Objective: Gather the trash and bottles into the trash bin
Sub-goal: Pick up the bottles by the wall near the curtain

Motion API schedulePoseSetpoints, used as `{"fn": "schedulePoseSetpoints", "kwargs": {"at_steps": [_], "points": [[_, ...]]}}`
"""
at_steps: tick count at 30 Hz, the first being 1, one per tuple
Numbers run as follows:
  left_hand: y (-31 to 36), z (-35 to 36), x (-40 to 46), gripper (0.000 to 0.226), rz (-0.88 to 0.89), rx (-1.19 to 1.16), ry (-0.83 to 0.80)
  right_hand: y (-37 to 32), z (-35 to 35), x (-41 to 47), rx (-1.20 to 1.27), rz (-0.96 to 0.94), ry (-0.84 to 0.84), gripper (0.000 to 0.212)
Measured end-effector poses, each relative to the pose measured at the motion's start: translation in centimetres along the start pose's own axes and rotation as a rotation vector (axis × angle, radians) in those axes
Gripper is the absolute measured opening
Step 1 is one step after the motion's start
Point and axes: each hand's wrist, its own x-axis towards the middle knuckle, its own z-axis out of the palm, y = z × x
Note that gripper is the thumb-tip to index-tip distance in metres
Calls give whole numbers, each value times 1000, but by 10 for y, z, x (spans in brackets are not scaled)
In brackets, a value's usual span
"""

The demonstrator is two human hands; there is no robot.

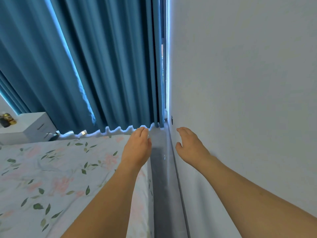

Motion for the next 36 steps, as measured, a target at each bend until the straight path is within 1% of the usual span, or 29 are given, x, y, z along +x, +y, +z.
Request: {"fn": "schedulePoseSetpoints", "kwargs": {"at_steps": [5,10,14,20,26,30,32,36], "points": [[-23,28,73,37,-14,-26,-19,15,12,78,-14,10,7,54],[-37,29,129,38,5,-27,-34,16,-2,134,-27,30,6,52],[-47,34,178,41,-15,-39,36,18,-5,182,-45,-13,49,46],[-83,73,262,42,6,-65,-1,26,10,289,-27,-3,44,50],[-108,76,354,47,-24,-33,-36,29,-3,376,-39,12,16,54],[-114,79,404,46,-38,-28,38,37,-8,423,-51,-15,56,53],[-121,91,425,46,-43,-35,41,43,-1,449,-52,-29,53,52],[-148,130,488,47,-31,-22,-9,56,18,522,-54,-16,14,54]]}}
